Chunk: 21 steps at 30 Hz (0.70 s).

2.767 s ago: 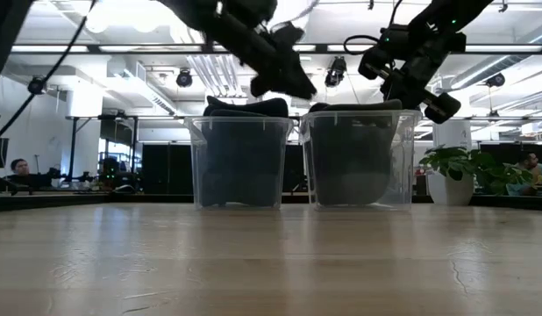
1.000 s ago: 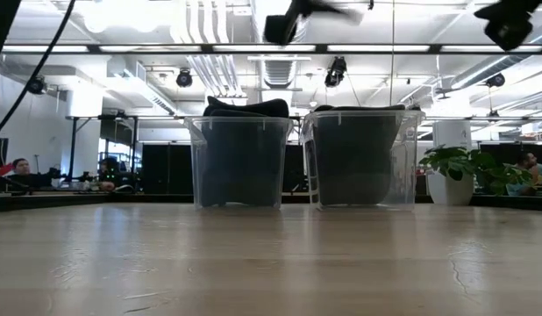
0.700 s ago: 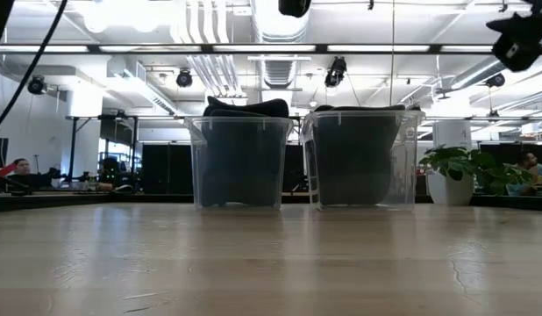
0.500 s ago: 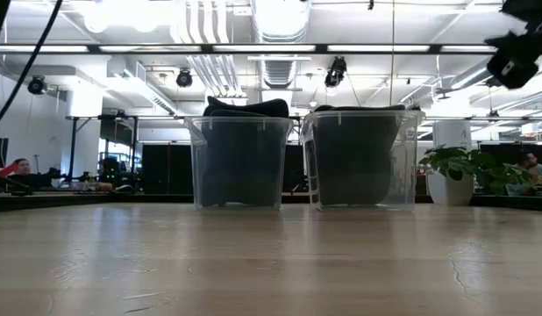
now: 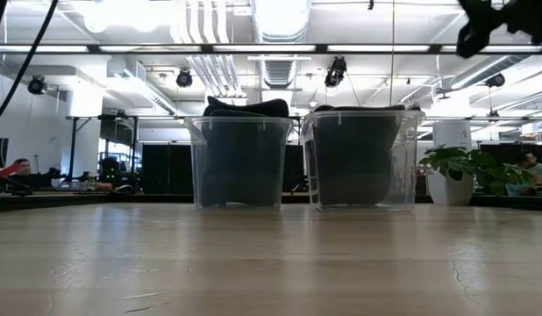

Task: Pick & Place hat
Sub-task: Return to Home Position

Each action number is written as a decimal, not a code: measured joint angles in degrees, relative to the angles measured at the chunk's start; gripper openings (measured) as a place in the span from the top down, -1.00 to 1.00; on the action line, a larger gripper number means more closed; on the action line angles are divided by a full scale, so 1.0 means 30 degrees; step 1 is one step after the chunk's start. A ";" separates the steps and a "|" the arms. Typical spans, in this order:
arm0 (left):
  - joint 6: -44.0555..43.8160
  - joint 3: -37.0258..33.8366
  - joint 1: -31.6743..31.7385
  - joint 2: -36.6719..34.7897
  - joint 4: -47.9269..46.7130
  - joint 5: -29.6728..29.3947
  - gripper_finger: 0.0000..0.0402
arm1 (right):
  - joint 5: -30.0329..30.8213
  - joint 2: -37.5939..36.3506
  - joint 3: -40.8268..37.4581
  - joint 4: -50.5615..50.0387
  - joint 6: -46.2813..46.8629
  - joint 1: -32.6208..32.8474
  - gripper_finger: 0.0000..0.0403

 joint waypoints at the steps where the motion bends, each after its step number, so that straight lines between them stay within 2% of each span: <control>1: 0.0075 0.0000 0.0000 0.0000 0.0010 0.0000 0.47 | 0.0346 -0.0001 -0.0534 0.0737 0.0226 -0.0006 0.04; 5: 0.0184 0.0000 0.0156 0.0007 -0.0023 0.0021 0.47 | 0.1191 0.0045 -0.2320 0.3368 0.0770 0.0003 0.04; 9: 0.0295 0.0000 0.0419 0.0007 -0.0057 0.0044 0.47 | 0.2574 0.0021 -0.3253 0.3827 0.0631 -0.0007 0.04; 12: 0.0441 0.0000 0.0583 0.0007 -0.0199 0.0044 0.47 | 0.3359 0.0173 -0.3348 0.1746 0.0072 -0.0007 0.04; 21: 0.0885 0.0000 0.0656 0.0007 -0.0261 0.0051 0.47 | 0.3466 0.0481 -0.3341 -0.3887 -0.0117 -0.0007 0.04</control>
